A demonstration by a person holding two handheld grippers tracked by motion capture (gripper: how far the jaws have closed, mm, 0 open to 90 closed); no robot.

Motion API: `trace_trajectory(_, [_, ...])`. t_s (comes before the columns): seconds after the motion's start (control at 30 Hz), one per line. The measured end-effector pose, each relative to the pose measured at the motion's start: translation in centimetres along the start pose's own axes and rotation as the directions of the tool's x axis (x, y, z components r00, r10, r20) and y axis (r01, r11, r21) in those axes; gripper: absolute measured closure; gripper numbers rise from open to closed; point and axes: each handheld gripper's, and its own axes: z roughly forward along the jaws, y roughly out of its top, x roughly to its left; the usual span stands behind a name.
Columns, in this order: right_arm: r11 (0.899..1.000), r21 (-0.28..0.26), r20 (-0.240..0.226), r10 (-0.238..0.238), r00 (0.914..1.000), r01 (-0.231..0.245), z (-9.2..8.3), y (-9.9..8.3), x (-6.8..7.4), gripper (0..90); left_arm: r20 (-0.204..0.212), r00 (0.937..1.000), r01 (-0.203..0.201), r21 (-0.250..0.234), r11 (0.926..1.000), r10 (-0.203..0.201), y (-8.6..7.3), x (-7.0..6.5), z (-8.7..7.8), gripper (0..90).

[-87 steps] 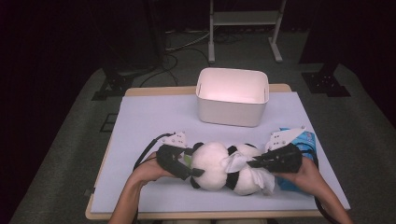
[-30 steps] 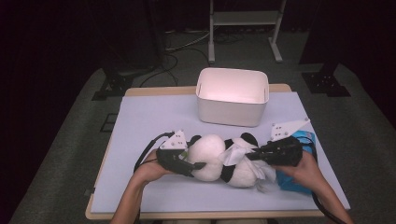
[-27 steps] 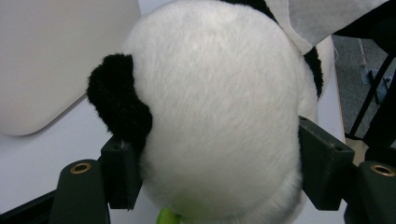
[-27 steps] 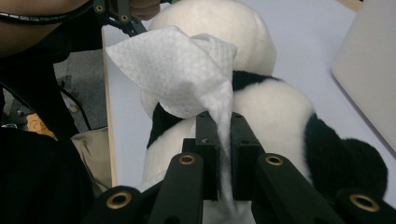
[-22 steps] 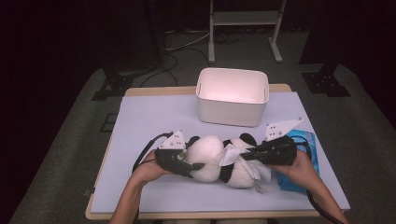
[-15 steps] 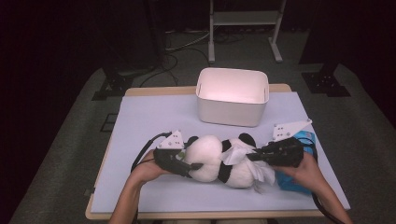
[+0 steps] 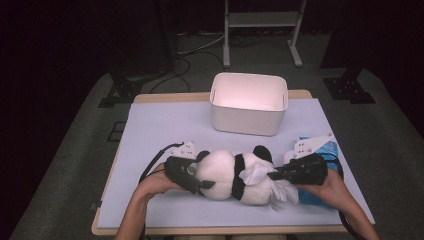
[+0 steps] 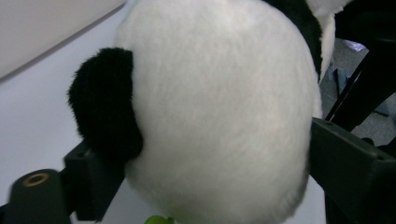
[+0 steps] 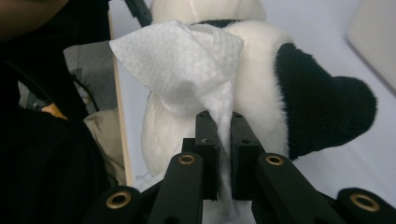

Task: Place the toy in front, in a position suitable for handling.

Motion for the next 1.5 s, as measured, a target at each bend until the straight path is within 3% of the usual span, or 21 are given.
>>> trace_trajectory(0.27, [1.000,0.027,-0.041,-0.014,0.9991,0.015,0.4,-0.2,0.5,83.9,0.027,0.9990,0.035,-0.004,0.9994,-0.035,-0.3,0.3,0.5,6.3])
trace_trajectory(0.4, [1.000,0.027,-0.042,-0.002,0.9991,0.003,0.3,-0.1,0.4,83.8,0.020,0.9998,0.003,0.008,1.0000,-0.003,-0.4,-0.1,0.6,19.1])
trace_trajectory(0.47, [1.000,0.027,-0.042,-0.007,0.9991,0.008,0.3,0.1,0.3,83.9,-0.014,0.9994,-0.032,-0.002,0.9995,0.032,-0.5,-0.3,0.7,23.0])
trace_trajectory(0.63, [1.000,0.010,-0.013,-0.003,0.9999,0.003,0.3,0.6,-0.1,84.0,-0.081,0.9943,-0.071,-0.019,0.9973,0.069,-0.2,-0.5,0.8,27.2])
trace_trajectory(0.77, [1.000,0.000,0.019,-0.001,0.9998,0.001,0.1,1.0,-0.5,84.0,-0.155,0.9814,-0.115,-0.004,0.9933,0.113,0.1,-0.7,1.0,28.9])
trace_trajectory(0.97, [0.999,-0.043,0.022,-0.005,0.9997,0.006,0.4,2.3,-0.6,84.0,-0.161,0.9761,-0.149,-0.009,0.9888,0.146,0.4,-1.2,1.1,28.8])
trace_trajectory(1.1, [0.999,-0.036,0.032,-0.017,0.9993,0.018,0.8,3.0,-0.5,83.8,-0.150,0.9772,-0.153,-0.009,0.9882,0.150,0.3,-1.2,1.0,28.7])
trace_trajectory(1.5, [0.999,-0.042,0.064,0.030,0.9975,-0.027,-0.8,0.9,-1.1,83.6,-0.119,0.9844,-0.131,-0.004,0.9914,0.130,-0.2,-0.8,0.8,27.4])
